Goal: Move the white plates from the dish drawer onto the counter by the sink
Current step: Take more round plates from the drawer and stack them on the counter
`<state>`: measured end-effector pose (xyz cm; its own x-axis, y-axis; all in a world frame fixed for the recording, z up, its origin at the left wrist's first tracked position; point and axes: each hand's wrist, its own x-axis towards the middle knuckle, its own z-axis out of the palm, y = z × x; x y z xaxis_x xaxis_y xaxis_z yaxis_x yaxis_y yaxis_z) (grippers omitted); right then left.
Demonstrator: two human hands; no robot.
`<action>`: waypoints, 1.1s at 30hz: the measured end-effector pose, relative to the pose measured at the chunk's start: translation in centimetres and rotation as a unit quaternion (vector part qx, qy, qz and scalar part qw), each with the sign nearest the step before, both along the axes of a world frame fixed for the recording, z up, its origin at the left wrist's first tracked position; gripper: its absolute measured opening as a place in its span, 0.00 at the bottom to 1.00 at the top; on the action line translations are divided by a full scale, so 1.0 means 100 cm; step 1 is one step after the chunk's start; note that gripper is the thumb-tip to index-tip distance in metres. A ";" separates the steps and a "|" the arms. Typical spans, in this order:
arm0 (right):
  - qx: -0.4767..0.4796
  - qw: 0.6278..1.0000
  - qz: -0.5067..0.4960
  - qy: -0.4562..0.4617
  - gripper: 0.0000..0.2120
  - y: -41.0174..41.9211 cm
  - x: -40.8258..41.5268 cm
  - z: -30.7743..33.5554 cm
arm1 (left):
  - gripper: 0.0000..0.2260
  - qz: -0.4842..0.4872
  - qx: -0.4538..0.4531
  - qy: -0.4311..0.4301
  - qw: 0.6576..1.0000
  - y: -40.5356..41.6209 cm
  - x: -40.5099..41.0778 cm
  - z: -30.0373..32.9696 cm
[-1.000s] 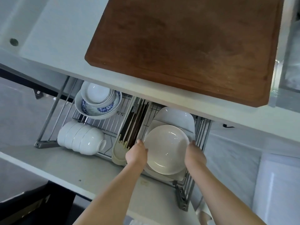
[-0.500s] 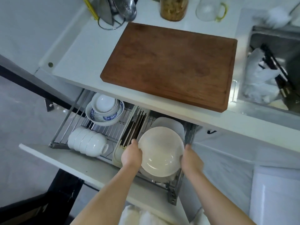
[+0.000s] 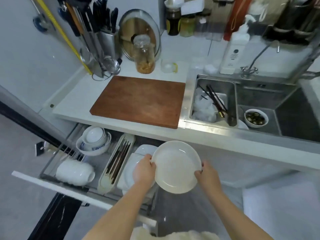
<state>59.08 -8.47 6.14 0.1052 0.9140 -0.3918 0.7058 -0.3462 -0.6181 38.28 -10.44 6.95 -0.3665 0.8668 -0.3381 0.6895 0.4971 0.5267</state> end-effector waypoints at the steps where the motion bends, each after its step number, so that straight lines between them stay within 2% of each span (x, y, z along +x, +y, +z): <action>1: 0.008 1.000 -0.013 0.006 0.08 -0.003 0.016 0.006 | 0.08 -0.005 0.011 -0.007 1.000 0.002 0.016 0.006; 7: 0.067 0.994 -0.087 0.018 0.10 -0.007 0.108 0.049 | 0.10 -0.040 0.071 -0.043 0.996 0.026 0.110 0.043; 13: 0.101 0.981 -0.161 -0.030 0.09 0.001 0.197 0.085 | 0.12 -0.114 0.112 -0.055 0.986 0.058 0.198 0.080; 21: 0.125 0.957 -0.258 -0.051 0.08 0.016 0.283 0.114 | 0.13 -0.210 0.106 -0.064 0.970 0.114 0.290 0.114; 26: 0.130 0.941 -0.308 -0.057 0.04 0.038 0.325 0.125 | 0.12 -0.277 0.090 -0.080 0.953 0.159 0.338 0.128; 33: 0.121 0.908 -0.401 -0.020 0.08 0.076 0.362 0.133 | 0.12 -0.363 0.099 -0.098 0.921 0.229 0.392 0.140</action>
<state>95.27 -0.86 19.48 0.7852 0.5951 -0.1713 0.3097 -0.6169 -0.7236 77.44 12.49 20.95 0.3851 0.9113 -0.1455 0.6840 -0.1761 0.7079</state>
